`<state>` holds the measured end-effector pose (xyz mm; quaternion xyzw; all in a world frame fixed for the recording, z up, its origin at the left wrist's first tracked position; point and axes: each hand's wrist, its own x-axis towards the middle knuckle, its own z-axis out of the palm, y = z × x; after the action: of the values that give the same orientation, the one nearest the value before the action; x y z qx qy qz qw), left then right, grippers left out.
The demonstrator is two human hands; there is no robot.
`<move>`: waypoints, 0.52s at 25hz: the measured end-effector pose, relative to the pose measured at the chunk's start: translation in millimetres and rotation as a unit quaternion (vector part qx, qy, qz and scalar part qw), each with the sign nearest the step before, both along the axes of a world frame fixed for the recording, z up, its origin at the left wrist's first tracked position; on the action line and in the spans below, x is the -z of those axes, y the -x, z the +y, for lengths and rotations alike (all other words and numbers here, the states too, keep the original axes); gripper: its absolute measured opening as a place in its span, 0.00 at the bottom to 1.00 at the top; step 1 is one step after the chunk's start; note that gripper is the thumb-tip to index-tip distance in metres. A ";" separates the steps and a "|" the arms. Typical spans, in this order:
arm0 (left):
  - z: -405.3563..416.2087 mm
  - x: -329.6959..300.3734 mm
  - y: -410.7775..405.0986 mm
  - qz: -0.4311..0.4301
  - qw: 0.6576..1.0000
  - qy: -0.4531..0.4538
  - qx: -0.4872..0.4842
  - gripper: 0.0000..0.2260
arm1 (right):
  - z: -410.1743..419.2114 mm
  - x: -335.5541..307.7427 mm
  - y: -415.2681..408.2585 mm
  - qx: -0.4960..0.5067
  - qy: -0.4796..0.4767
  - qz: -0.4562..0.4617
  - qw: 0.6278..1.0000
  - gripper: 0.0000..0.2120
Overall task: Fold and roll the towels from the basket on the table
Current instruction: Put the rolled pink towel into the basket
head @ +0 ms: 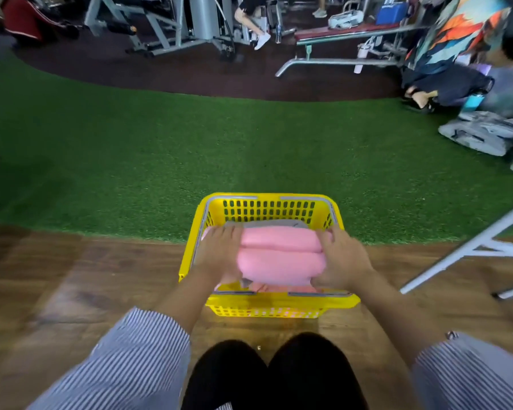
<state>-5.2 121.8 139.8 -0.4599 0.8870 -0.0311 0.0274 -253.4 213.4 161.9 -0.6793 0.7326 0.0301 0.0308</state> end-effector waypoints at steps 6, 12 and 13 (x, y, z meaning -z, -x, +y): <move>-33.5 117.1 7.3 0.005 0.999 0.011 -0.043 0.44 | -43.0 119.9 9.3 -0.018 0.028 -0.011 0.999 0.51; -130.5 111.6 29.4 0.011 0.998 0.047 -0.039 0.42 | -139.5 109.3 34.9 -0.017 0.051 -0.017 0.998 0.47; -158.3 112.1 36.4 0.016 0.998 0.047 -0.045 0.42 | -166.8 107.2 41.8 -0.011 0.056 -0.025 0.998 0.47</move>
<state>-41.6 -36.5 27.7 -0.5007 0.8632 -0.0643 -0.0075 -295.2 46.6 54.7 -0.6886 0.7246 -0.0270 0.0106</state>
